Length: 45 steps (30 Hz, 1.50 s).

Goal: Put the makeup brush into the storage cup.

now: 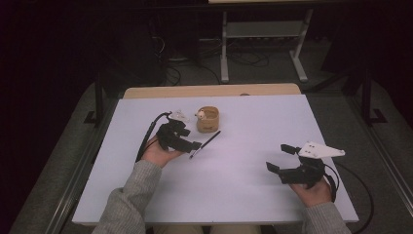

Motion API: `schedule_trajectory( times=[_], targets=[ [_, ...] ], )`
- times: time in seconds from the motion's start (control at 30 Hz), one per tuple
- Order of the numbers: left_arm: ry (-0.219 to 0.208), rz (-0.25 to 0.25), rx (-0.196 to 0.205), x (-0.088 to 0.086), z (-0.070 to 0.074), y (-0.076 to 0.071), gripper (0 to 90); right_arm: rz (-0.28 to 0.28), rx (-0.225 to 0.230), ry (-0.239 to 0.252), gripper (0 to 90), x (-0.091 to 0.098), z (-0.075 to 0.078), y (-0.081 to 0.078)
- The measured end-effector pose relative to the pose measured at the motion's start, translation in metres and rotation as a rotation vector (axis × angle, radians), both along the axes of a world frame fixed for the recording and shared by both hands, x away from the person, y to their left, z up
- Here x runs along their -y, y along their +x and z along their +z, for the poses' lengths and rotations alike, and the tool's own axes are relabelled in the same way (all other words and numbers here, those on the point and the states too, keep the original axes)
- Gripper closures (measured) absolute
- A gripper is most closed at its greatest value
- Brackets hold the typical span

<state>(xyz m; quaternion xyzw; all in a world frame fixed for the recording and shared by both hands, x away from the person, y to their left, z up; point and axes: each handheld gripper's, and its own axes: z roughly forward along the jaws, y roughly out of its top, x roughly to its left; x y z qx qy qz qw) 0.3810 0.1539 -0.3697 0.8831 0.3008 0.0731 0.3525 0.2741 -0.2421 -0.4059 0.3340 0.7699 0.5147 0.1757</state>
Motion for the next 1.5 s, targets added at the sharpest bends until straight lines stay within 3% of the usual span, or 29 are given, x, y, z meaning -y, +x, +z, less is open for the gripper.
schedule_trajectory(
  times=[0.33, 0.87, 1.03, 1.5],
  targets=[
    [0.024, 0.009, -0.025, 0.012, -0.005, 0.016, 30.0, -0.001, -0.013, -0.005, 14.0, 0.000, -0.003, 0.001],
    [0.097, 0.013, -0.096, 0.033, -0.031, 0.038, 37.2, 0.007, -0.024, -0.006, 14.0, 0.000, -0.005, 0.002],
    [0.108, 0.022, -0.127, 0.035, -0.038, 0.043, 43.8, 0.008, -0.029, -0.005, 14.0, 0.000, -0.005, 0.002],
    [0.147, 0.024, -0.158, 0.038, -0.048, 0.048, 56.0, 0.005, -0.030, 0.000, 13.9, 0.000, -0.005, 0.002]
  ],
)
